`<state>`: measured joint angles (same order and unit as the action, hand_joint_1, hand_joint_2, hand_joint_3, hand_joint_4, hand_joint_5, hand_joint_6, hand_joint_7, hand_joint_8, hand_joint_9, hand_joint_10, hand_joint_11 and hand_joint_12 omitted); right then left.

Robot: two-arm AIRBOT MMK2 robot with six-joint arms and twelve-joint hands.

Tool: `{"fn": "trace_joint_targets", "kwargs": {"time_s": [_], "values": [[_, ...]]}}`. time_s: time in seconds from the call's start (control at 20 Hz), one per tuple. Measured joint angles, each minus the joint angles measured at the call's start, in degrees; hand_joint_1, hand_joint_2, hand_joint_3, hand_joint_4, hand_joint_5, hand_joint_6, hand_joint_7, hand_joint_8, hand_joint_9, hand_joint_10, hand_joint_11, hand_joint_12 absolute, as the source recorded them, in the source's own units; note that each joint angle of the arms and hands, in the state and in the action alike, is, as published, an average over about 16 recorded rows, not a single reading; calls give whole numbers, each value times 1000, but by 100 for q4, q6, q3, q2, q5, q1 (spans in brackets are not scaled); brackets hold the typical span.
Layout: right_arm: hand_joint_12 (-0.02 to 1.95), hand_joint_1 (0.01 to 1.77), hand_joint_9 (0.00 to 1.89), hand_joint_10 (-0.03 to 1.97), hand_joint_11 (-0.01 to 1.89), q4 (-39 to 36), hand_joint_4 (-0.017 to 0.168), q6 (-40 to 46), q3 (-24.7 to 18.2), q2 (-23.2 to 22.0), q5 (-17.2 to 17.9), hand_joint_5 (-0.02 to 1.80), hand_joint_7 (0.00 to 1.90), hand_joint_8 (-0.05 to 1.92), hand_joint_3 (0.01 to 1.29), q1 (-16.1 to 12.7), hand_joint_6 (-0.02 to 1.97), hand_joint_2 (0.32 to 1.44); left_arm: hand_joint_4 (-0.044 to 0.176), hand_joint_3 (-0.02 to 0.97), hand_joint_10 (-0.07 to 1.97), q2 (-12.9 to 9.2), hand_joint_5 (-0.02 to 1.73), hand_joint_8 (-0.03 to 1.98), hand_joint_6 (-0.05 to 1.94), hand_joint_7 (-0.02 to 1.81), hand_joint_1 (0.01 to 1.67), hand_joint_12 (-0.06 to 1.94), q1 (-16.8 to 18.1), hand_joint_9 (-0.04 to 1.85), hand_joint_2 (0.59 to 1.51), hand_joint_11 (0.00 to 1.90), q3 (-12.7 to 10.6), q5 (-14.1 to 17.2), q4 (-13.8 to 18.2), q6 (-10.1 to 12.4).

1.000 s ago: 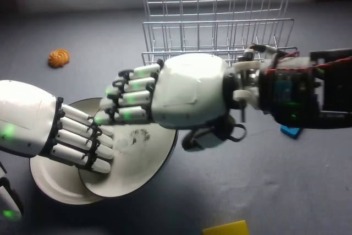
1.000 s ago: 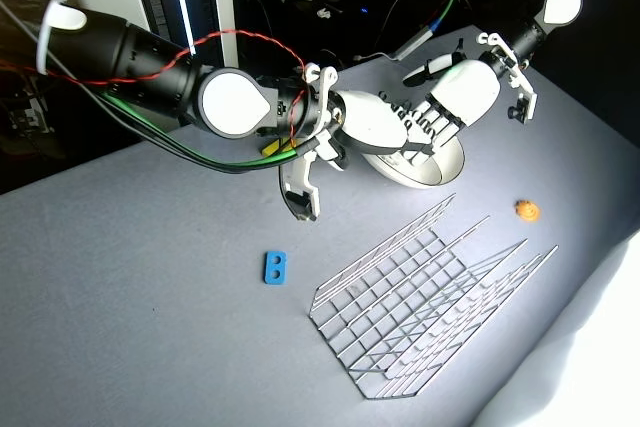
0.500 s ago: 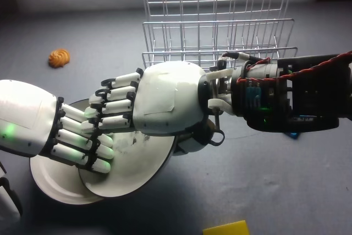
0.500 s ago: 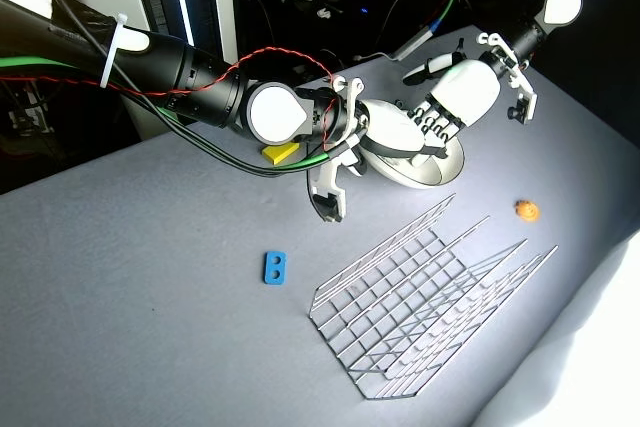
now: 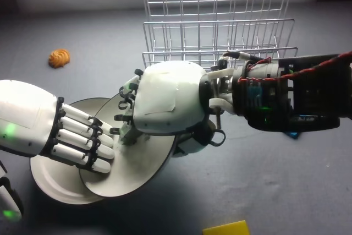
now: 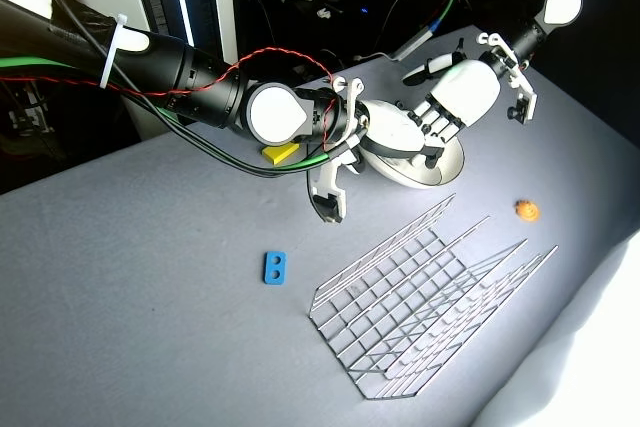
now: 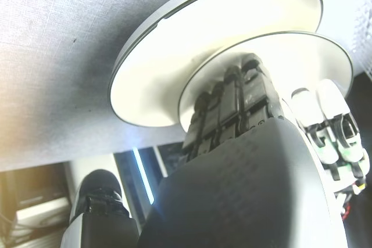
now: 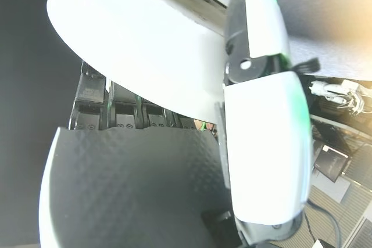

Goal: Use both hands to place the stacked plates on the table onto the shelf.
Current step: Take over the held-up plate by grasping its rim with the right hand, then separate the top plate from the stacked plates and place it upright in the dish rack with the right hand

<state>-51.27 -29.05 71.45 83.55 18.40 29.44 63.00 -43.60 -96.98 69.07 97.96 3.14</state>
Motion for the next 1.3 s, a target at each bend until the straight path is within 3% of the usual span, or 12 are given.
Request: {"fn": "trace_joint_targets", "kwargs": {"time_s": [0.25, 0.45, 1.0, 1.3], "values": [[1067, 1148, 863, 120, 662, -2, -8, -16, -2, -13, 108, 667, 786, 208, 12, -13, 427, 958, 0, 17, 10, 11, 11, -19, -4, -12, 14, 11, 77, 16, 1065, 14, -48, 31, -14, 62], [1047, 1157, 1042, 321, 880, 6, -11, 2, -7, -15, 188, 796, 955, 340, 11, -41, 591, 934, 0, 17, 11, 12, 13, -15, 2, -5, 14, 11, 253, 17, 1071, 14, -138, 18, -104, 136], [1025, 1245, 1059, 894, 952, 45, -5, 243, -245, -202, 95, 888, 1039, 562, 11, -307, 720, 913, 1, 18, 11, -139, 20, -7, 7, 17, 13, 11, 951, 17, 1081, 15, -663, 20, -247, 467], [1015, 1309, 1069, 930, 948, 41, 0, 509, -647, -548, -15, 939, 1084, 636, 11, -598, 823, 923, 0, 17, 11, -253, 20, -7, 7, 18, 13, 10, 1200, 20, 1081, 15, -1012, 91, -167, 637]]}}
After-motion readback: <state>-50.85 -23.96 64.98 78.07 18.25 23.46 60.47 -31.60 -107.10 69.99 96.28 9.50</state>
